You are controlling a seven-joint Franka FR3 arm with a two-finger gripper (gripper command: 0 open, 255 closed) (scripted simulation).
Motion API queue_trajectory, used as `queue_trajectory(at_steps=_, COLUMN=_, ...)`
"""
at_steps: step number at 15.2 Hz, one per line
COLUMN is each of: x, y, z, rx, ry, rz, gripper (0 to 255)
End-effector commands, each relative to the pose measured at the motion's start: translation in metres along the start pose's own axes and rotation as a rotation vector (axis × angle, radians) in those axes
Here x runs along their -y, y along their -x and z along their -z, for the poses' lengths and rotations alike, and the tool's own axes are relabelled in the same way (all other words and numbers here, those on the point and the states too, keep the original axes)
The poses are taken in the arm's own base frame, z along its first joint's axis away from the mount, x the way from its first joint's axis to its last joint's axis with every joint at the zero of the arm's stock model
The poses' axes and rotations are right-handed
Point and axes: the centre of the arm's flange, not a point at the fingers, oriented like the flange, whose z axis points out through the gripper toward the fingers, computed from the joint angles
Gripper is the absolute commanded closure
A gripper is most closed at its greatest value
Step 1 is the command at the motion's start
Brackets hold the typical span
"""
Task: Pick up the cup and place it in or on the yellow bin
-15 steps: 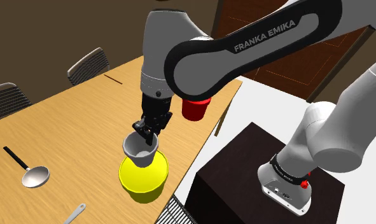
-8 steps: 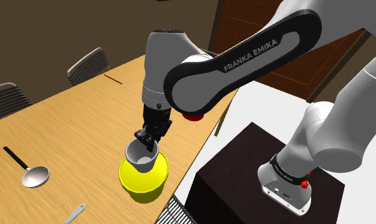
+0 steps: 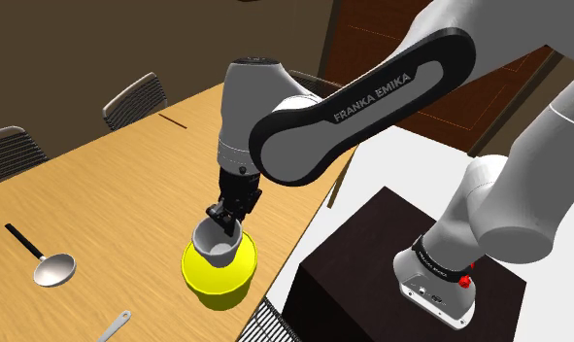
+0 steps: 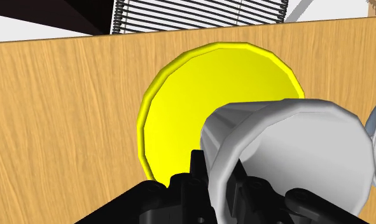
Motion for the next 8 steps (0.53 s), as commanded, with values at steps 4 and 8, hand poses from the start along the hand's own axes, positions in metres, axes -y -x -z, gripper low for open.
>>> queue_trajectory(at_steps=4, x=0.0000, y=0.0000, z=0.0000, rx=0.000, ry=0.000, rz=0.000, gripper=0)
queue_trajectory(at_steps=8, x=0.0000, y=0.0000, z=0.0000, rx=0.000, ry=0.000, rz=0.000, gripper=0)
